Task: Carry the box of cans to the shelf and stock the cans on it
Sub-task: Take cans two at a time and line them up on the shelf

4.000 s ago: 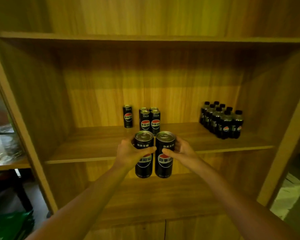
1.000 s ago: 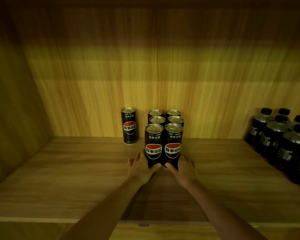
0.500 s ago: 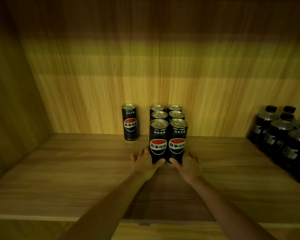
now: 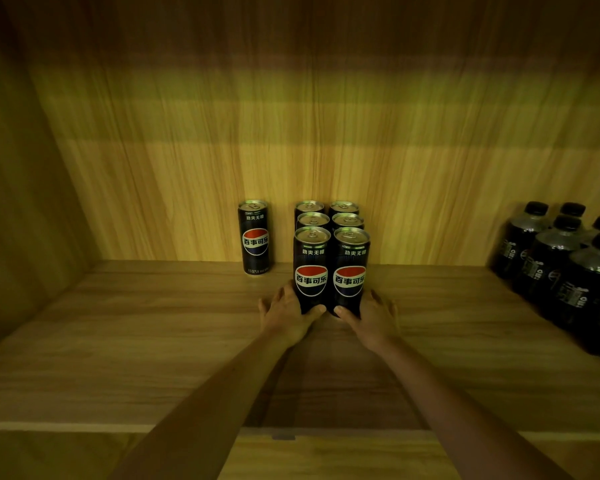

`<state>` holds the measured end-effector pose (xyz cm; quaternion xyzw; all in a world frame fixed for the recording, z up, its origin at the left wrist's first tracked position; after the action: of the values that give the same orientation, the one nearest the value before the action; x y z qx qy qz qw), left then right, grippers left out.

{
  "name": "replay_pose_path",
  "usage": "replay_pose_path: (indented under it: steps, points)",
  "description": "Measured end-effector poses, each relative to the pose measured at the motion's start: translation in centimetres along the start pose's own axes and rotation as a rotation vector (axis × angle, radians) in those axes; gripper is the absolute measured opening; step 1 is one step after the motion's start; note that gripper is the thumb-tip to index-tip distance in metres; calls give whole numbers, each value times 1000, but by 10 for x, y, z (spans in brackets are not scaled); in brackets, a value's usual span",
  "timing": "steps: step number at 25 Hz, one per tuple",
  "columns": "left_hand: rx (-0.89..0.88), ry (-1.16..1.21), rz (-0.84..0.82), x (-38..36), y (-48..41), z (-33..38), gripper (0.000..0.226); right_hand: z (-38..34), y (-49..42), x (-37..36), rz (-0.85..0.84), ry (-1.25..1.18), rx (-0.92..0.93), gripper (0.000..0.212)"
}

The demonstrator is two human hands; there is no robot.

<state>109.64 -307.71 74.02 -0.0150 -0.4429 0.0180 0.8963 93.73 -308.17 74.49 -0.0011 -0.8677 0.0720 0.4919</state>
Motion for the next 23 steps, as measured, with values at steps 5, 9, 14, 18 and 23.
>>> replay_pose_path:
  steps: [5,9,14,18,23]
  points:
    - [65,-24,-13,9,14,0,105,3,12,9,4,-18,-96,83]
    - [-7,-89,50,42,60,18,106,-23,48,55,154,76,15,79]
    - [-60,-352,70,95,133,27,94,-88,102,86,158,135,228,71]
    - [-8,-493,88,127,196,6,90,-140,148,72,84,259,333,73]
    - [-2,-643,77,159,271,-33,95,-197,210,40,7,386,462,82]
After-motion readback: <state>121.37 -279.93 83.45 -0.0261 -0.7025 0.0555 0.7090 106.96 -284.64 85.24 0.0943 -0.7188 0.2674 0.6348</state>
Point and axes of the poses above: each hand's wrist, its own y-axis away from the middle knuckle, its own x-axis out of the back of the hand, z = x × y, the point moved 9 cm from there along -y, towards the middle knuckle, and after that the axes turned 3 degrees about -z, right-handed, at the moved point
